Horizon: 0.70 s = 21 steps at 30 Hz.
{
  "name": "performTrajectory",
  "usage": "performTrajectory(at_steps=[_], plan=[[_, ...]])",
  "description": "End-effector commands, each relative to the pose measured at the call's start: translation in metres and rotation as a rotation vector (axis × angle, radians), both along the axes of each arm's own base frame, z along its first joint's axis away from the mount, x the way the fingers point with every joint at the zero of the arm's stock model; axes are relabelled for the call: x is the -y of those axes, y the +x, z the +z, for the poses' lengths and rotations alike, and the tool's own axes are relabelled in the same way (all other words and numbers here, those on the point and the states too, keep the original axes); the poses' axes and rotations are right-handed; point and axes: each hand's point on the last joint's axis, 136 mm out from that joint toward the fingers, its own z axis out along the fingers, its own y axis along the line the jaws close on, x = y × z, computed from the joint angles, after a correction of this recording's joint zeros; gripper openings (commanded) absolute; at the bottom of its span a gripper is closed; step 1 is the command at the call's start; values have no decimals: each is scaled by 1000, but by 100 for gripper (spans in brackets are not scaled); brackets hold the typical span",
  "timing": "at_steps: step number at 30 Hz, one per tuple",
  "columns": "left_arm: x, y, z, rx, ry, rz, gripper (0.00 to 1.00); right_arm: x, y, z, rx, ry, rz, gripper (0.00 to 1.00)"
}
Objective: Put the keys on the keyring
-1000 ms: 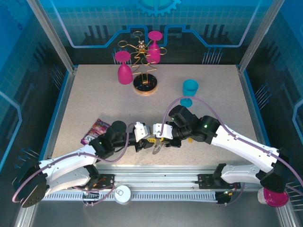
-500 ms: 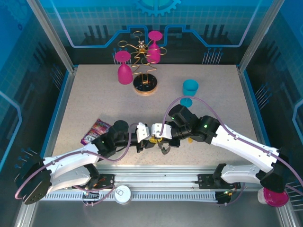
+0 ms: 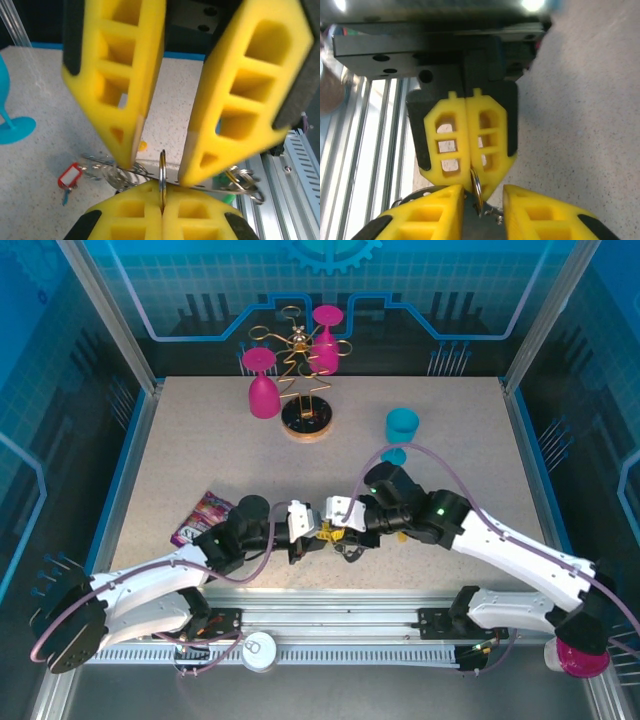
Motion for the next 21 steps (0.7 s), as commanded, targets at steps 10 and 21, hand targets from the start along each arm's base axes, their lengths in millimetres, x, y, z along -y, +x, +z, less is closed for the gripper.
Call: performTrajectory(at_steps=[10,21], plan=[[-1,-9,38,102,-177,-37,0,8,-4,21,-76,478,-23,24],[0,-12,37,94,-188,-51,0,2,-10,20,-100,523,31,24]])
